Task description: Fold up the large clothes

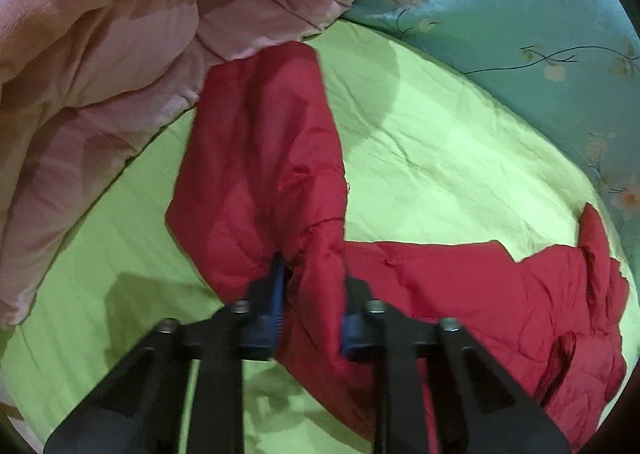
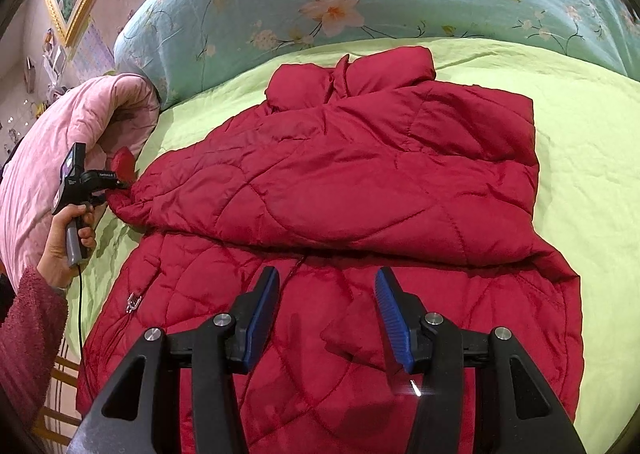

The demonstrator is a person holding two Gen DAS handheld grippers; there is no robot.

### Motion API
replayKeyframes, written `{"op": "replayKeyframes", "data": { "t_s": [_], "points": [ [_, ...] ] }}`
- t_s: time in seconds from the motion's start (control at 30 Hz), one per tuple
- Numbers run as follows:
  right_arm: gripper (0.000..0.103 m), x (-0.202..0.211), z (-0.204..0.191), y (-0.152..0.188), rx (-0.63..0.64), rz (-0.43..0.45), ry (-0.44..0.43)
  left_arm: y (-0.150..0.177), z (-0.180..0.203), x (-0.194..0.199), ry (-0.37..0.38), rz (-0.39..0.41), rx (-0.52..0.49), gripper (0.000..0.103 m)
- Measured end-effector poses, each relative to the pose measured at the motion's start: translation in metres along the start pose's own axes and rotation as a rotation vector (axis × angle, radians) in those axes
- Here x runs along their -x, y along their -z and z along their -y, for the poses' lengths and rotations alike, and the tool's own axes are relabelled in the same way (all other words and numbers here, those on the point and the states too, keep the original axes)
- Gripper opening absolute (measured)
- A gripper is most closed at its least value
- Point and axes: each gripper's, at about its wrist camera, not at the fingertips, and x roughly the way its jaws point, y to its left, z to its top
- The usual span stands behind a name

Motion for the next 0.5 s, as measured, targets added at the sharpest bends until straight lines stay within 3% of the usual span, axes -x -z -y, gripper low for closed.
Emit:
{"op": "replayKeyframes", "data": {
  "t_s": [0.07,0.2,0.5],
  "points": [
    [0.052,0.001,0.000,0.000,0.000,0.004,-0.005,0.005,0.001,0.008,0.011,0.033,-0.007,0.008],
    [0.052,0.002,-0.002,-0.001,-0.002,0.008,-0.010,0.018,0.005,0.029,0.079,0.090,0.004,0.007],
    [0.052,0.000,-0.002,-0.001,-0.014,0.002,-0.025,0.033,0.014,0.060,0.250,0.128,0.067,0.007]
  ]
}}
